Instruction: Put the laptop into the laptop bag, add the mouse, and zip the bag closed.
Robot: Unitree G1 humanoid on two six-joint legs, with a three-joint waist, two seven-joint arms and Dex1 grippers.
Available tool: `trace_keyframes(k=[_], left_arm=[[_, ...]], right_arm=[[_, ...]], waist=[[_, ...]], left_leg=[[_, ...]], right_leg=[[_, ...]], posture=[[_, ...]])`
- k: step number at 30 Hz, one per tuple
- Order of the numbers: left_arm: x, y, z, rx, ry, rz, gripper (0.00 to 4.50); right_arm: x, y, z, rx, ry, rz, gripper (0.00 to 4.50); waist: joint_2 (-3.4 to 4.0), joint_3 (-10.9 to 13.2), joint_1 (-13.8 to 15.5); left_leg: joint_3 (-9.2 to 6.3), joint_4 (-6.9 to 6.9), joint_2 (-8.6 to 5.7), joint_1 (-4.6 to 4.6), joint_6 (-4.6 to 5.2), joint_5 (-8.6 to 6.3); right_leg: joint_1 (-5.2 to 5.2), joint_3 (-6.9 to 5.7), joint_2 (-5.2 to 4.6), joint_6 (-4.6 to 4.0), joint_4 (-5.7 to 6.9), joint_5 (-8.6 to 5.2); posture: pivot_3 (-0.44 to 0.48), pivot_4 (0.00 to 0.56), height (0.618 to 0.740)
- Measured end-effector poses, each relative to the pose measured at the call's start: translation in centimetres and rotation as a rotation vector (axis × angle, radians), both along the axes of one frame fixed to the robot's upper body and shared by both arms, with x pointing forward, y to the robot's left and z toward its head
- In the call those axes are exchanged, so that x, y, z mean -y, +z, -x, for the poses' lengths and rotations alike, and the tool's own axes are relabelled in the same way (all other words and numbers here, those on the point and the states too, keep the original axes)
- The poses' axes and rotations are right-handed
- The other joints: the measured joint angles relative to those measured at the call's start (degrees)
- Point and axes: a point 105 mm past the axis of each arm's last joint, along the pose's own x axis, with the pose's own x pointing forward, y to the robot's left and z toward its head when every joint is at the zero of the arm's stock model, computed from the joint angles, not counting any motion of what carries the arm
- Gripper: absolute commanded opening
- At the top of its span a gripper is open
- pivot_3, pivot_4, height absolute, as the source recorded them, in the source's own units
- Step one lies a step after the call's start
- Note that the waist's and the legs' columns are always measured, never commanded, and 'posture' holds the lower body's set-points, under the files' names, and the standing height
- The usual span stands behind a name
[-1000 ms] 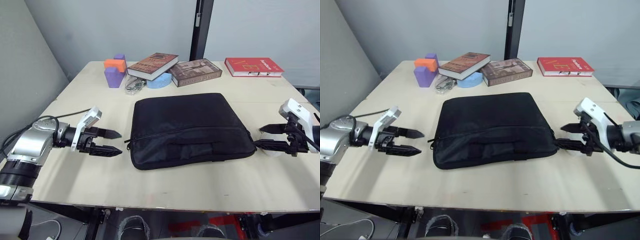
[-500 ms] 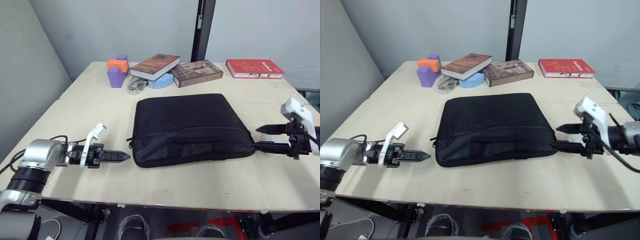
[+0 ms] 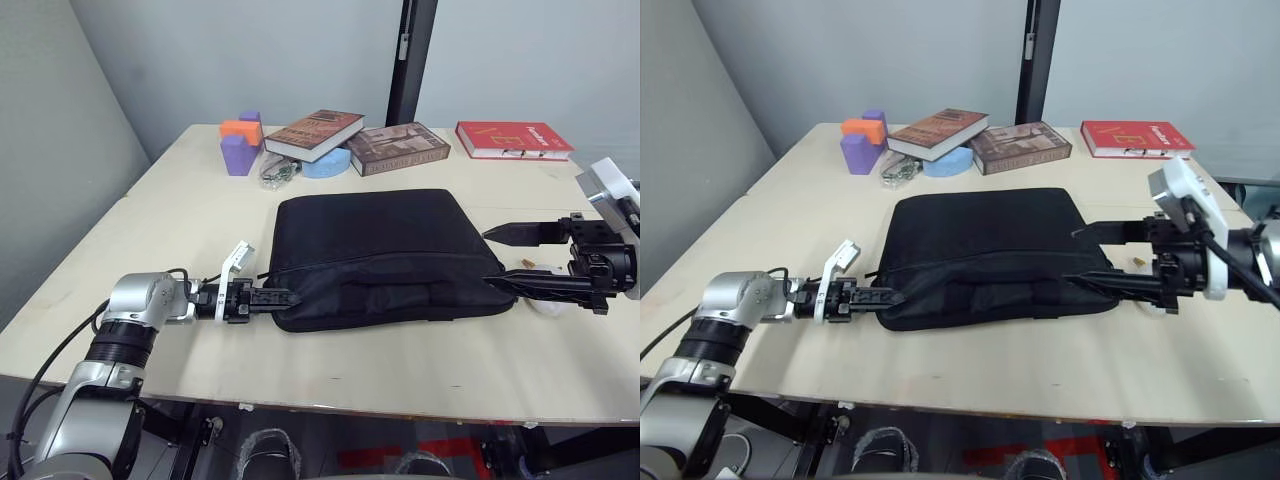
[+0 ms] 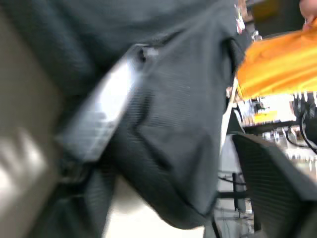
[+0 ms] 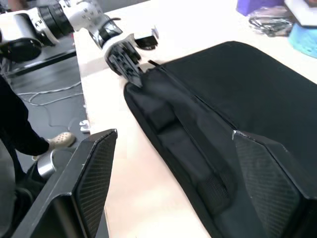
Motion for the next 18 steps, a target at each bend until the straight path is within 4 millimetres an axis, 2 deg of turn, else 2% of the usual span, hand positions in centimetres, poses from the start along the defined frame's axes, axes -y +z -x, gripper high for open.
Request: trace_keyframes(k=[4, 7, 8, 13, 18], left_arm=[[-0.4, -0.7, -0.3, 0.004, 0.009, -0.045, 1.13], [-0.9, -0.4, -0.1, 0.01, -0.013, -0.056, 0.13], [-1.2, -0.3, 0.0, 0.013, -0.019, -0.065, 0.01], [-2.4, -0.2, 0.4, 0.037, -0.07, -0.111, 0.01], [-5.8, 0.5, 0.6, 0.052, -0.126, -0.223, 0.01]], right_arm=[[0.2, -0.5, -0.2, -0.013, -0.028, 0.008, 3.92], [0.5, -0.9, -0.4, -0.023, -0.049, 0.012, 3.92], [0.6, -1.0, -0.5, -0.026, -0.05, 0.011, 3.92], [0.8, -1.3, -0.8, -0.029, -0.06, 0.011, 3.92], [0.8, -1.9, -1.0, -0.049, -0.053, 0.018, 3.92]], waist=[[-0.02, 0.0, 0.2], [-0.03, 0.0, -0.2], [-0.03, 0.0, -0.5], [-0.04, 0.0, -0.9], [-0.06, 0.1, -1.0]], left_leg=[[-0.03, -0.05, 0.0, -0.02, 0.0, 0.0], [-0.02, -0.16, 0.02, -0.02, -0.01, 0.01], [-0.02, -0.2, 0.04, -0.01, -0.01, 0.01], [-0.02, -0.25, 0.04, -0.02, -0.01, 0.01], [-0.02, -0.27, 0.05, -0.03, -0.01, 0.01]], right_leg=[[-0.03, -0.04, 0.0, 0.01, -0.01, 0.0], [-0.07, -0.05, 0.02, 0.02, -0.02, -0.01], [-0.07, -0.06, 0.03, 0.02, -0.03, -0.01], [-0.08, -0.09, 0.03, 0.03, -0.08, -0.02], [-0.09, -0.1, 0.04, 0.03, -0.09, -0.02]], posture=[[0.0, 0.15, 0.725], [0.0, 0.15, 0.725], [0.0, 0.15, 0.725], [0.0, 0.15, 0.725], [0.0, 0.15, 0.725]])
